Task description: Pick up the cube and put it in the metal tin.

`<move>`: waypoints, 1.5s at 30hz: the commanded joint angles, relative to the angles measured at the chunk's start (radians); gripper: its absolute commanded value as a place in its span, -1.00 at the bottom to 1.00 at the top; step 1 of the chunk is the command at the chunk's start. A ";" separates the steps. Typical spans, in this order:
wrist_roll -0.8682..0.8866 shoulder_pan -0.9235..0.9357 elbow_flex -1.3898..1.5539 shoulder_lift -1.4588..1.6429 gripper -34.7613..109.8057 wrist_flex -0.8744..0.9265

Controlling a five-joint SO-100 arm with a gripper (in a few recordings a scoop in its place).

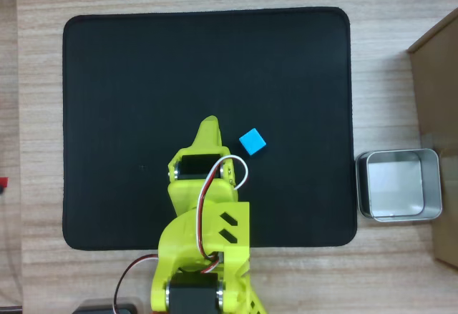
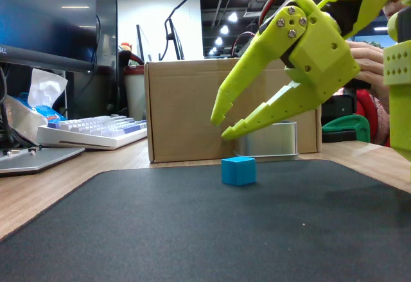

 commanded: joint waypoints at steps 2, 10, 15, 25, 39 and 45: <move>-0.002 0.012 0.000 0.026 -0.52 0.028; -0.064 0.044 -0.124 -0.021 -0.52 0.078; -0.153 0.083 -0.262 -0.156 -0.50 0.123; -0.382 0.132 -0.433 -0.379 -0.43 0.206; -0.598 0.209 -0.634 -0.762 -0.27 0.275; -0.672 0.224 -0.664 -0.882 -0.18 0.275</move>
